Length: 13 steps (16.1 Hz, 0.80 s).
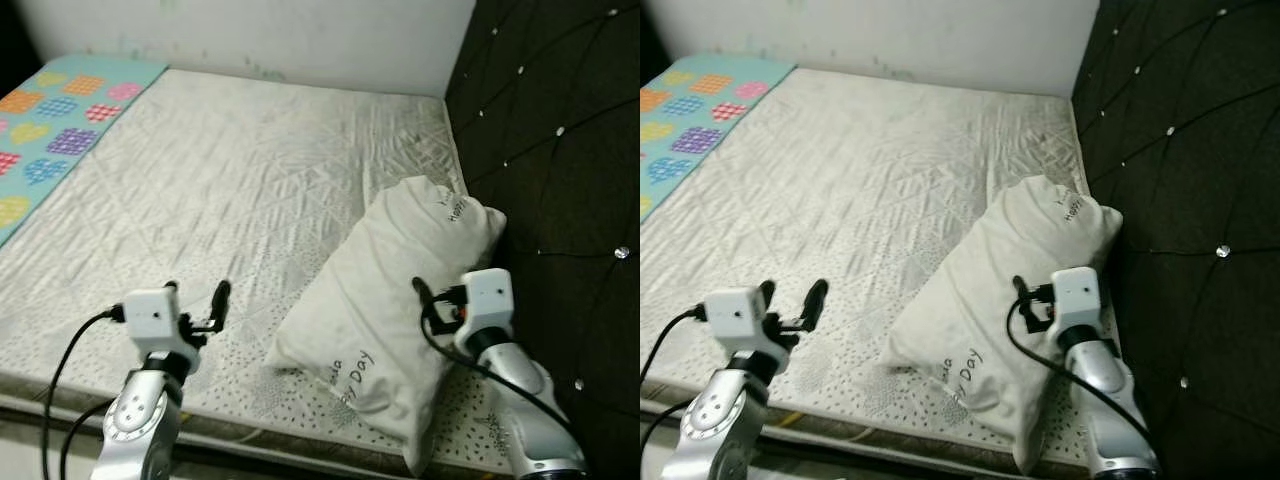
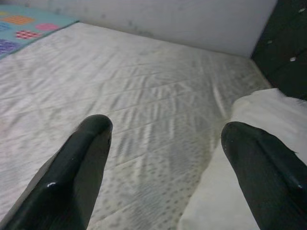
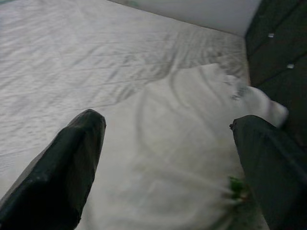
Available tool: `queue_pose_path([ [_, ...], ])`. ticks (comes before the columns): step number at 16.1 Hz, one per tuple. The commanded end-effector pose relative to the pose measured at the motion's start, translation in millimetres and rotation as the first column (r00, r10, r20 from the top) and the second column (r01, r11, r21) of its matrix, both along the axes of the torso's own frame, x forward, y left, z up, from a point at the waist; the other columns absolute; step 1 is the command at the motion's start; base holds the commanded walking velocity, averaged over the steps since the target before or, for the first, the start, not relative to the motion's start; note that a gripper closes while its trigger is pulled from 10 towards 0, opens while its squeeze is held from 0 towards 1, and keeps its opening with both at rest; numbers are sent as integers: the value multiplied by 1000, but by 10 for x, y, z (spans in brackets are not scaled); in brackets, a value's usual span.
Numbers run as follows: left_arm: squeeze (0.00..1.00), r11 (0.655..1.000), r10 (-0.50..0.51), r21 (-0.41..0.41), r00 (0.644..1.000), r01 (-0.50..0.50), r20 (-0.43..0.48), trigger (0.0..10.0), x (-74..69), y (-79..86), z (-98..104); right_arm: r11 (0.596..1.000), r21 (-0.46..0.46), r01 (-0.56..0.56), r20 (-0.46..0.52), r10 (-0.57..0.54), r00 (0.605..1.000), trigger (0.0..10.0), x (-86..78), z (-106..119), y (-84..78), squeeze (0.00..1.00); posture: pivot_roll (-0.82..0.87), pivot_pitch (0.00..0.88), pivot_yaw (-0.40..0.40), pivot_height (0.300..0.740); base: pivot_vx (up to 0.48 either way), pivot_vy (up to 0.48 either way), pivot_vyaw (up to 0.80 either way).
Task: Clean up the room
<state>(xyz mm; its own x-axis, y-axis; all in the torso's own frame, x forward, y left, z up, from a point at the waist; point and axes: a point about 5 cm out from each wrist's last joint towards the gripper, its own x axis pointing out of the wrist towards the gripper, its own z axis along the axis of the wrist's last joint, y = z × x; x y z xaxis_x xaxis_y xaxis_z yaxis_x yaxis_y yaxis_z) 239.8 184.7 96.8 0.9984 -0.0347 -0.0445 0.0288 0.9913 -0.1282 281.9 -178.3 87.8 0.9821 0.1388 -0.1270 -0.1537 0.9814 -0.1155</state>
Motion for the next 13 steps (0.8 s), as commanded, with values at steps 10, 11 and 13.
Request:
queue_pose_path([
  [10,0,1000,19,1,1000,-19,-19,10000,-2,35,-22,1000,6,23,3,-23,1000,10000,10,15,-29,0,-139,127,-21,719,0,0,-351],
  [11,0,1000,20,1,1000,-20,-19,10000,-1,34,-21,1000,7,23,2,-23,1000,10000,11,14,-30,0,-139,127,-21,719,0,0,-756],
  [13,0,1000,19,3,1000,-19,-19,10000,1,32,-19,1000,8,23,4,-23,1000,10000,16,16,-29,0,-139,127,-21,719,0,0,-753],
])
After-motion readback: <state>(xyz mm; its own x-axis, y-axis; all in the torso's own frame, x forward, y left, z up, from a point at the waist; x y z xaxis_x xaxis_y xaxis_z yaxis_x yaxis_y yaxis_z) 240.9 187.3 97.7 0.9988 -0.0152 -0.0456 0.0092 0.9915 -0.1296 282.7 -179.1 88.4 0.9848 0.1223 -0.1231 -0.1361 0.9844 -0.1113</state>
